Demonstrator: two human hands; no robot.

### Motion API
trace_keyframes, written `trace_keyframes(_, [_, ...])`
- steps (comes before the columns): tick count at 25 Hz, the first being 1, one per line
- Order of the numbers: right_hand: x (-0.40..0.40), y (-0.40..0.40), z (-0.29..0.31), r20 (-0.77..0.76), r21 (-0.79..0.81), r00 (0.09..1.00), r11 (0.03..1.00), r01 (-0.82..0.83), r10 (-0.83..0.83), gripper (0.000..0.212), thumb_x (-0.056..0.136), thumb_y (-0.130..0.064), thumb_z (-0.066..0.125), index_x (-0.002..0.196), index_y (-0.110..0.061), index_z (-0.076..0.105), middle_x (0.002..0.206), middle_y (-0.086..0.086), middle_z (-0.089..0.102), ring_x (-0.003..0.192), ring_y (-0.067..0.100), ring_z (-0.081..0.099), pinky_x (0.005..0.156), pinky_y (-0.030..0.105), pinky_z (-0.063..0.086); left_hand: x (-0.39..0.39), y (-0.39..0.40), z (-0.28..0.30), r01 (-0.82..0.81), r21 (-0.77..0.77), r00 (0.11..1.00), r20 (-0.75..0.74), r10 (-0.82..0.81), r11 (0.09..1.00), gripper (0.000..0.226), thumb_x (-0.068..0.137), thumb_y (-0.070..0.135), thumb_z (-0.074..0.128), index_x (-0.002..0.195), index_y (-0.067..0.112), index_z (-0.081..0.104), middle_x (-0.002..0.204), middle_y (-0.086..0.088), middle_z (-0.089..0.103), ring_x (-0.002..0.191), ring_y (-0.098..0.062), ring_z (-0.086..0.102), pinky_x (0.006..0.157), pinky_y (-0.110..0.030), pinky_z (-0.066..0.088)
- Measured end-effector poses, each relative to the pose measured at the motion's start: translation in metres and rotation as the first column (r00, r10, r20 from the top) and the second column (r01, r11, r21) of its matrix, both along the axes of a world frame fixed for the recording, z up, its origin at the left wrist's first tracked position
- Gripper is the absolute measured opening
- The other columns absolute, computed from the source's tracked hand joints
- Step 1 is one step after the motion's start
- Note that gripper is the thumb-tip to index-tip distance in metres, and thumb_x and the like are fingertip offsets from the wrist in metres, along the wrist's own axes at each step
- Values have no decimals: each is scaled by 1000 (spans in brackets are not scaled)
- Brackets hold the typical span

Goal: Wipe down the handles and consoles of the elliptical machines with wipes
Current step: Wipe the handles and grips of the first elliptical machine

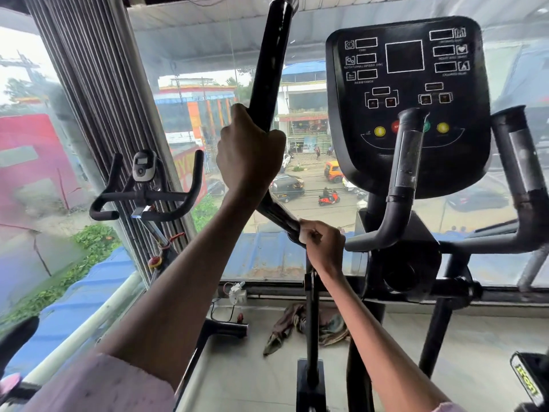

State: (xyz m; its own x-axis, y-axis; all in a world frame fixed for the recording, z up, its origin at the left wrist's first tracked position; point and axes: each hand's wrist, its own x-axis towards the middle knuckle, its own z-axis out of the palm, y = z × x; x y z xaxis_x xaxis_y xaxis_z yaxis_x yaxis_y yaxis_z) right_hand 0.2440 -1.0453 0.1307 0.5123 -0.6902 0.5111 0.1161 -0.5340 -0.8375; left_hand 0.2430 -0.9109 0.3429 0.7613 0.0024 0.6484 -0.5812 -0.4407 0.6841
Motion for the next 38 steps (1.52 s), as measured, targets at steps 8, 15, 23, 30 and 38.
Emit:
trace_keyframes(8, [-61,3,21,103,446,975,868,-221,195,29,88,8,64,87,-21,70,92,6,71,84,18,69,74,28,60,0,29,-107,102,-518,984,-75,-164,849,35,91,48,50,100,15,51,87,9,52,95,-23,50,83,-40,41])
trace_keyframes(15, [-88,28,46,39,398,963,880,-259,266,19,91,9,63,91,-9,70,91,11,72,78,17,71,69,23,59,-12,15,-190,406,-650,252,-596,-762,642,24,87,35,71,93,11,71,82,-3,72,75,-18,66,73,-32,48])
trace_keyframes(23, [-82,54,55,-248,5,965,996,86,-82,7,86,-7,71,87,-13,73,80,4,74,73,17,70,73,45,62,31,7,-202,207,-836,452,-378,-808,508,21,87,23,67,83,14,48,78,-21,62,71,-25,58,60,-33,49])
trace_keyframes(30, [-20,124,166,189,93,950,968,235,-249,43,82,-64,55,100,-26,68,103,-2,73,98,20,69,85,37,54,119,-5,-215,297,-558,732,-388,-560,775,8,87,18,70,92,16,65,78,-1,70,75,-21,68,60,-18,43])
trace_keyframes(38, [20,140,183,240,-24,894,918,396,-379,39,95,-33,65,64,-12,55,43,9,52,31,19,50,42,23,38,122,-44,-238,608,-291,739,-134,-661,739,43,77,0,54,108,24,73,92,0,77,85,-9,70,66,-28,53])
